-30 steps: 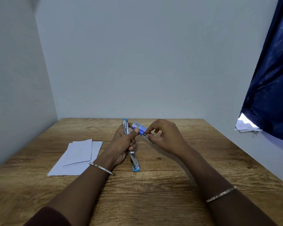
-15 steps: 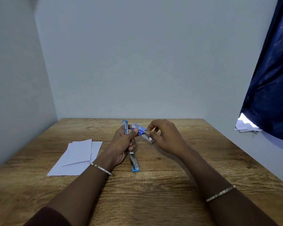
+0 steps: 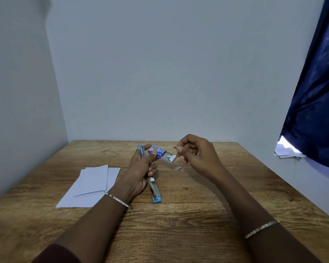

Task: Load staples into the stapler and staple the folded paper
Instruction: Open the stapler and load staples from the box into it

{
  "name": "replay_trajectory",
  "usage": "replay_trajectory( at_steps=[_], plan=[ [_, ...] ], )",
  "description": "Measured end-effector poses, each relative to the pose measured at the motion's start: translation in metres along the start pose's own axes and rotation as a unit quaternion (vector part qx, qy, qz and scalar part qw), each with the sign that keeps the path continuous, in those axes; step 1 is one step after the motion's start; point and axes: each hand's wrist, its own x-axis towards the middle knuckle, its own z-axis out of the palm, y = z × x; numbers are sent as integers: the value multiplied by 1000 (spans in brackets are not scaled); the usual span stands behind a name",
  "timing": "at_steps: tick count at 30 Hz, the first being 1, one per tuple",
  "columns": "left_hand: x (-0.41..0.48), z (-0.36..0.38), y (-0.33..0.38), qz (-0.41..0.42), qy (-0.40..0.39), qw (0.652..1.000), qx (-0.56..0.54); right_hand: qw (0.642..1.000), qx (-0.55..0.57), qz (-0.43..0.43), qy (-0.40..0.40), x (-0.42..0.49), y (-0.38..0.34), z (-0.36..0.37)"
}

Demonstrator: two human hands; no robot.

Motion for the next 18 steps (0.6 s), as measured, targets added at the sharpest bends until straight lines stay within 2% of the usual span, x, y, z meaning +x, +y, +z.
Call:
replay_trajectory(
  at_steps=[4,11,18],
  plan=[
    [-1,0,0,-5,-9,1000,-4,999,1,19,-42,-4,2,11],
    [-3,2,0,-19,-39,998,39,996,66,47,-38,-4,5,18],
    [-4,2,-3,-34,-90,993,70,995,78,51,-26,-5,3,17]
  ],
)
